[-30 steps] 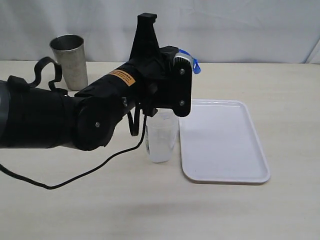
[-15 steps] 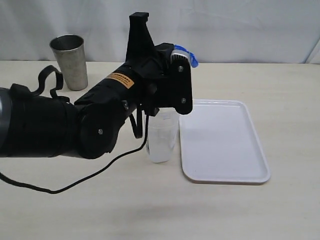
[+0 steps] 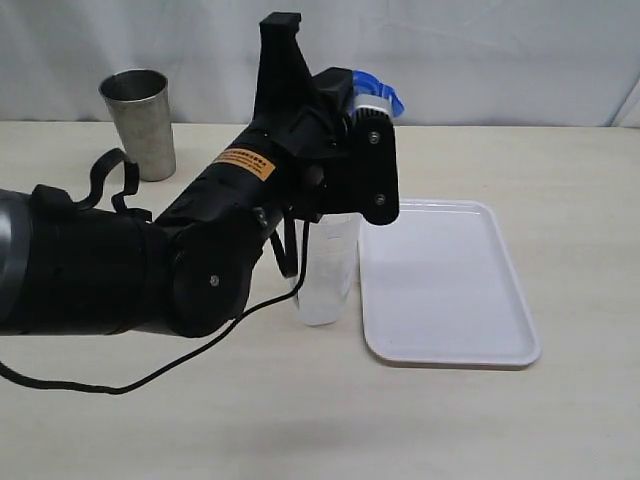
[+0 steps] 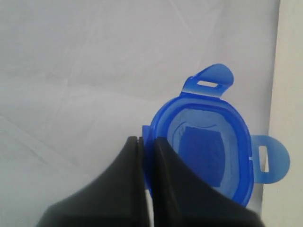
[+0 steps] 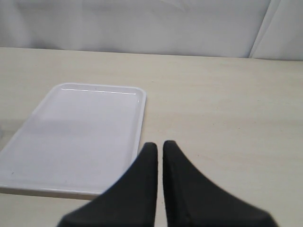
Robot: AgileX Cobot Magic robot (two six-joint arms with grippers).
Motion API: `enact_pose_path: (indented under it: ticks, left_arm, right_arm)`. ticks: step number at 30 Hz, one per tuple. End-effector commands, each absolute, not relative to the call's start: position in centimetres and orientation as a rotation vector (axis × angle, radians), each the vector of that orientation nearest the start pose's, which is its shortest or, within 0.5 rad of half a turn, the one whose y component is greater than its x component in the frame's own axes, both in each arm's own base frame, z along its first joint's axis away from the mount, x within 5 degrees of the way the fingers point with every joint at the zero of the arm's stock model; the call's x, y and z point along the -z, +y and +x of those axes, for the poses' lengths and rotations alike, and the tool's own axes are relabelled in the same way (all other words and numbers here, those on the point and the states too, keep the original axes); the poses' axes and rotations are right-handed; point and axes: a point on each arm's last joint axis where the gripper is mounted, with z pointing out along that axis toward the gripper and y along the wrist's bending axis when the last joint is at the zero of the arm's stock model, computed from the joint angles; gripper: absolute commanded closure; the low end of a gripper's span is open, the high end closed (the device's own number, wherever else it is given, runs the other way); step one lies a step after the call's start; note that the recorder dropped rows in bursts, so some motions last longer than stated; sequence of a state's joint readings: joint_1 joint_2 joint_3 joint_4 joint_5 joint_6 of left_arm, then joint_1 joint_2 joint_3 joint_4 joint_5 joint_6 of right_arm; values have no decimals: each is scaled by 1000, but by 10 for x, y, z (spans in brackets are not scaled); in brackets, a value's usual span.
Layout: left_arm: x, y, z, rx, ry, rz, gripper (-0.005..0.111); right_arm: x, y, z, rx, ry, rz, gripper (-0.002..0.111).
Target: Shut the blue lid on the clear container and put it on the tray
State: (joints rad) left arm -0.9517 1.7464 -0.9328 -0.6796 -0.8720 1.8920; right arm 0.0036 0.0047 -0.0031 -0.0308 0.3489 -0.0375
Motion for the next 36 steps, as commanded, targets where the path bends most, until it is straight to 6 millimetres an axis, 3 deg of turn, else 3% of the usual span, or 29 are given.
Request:
enact_pose_path:
  ticks: [1, 8, 18, 36]
  left_arm:
    - [-254, -269, 252, -872, 921, 1171, 107]
    - [-238, -274, 255, -896, 912, 1199, 107]
    - [-213, -272, 232, -829, 914, 1254, 107]
    - [-212, -282, 211, -806, 893, 1252, 107]
  right_arm:
    - [-182, -1, 54, 55, 1826, -52, 104]
    - [-182, -1, 54, 55, 1826, -52, 104]
    - [-182, -1, 54, 55, 1826, -52, 104]
    - [-182, -1, 54, 55, 1826, -52, 104]
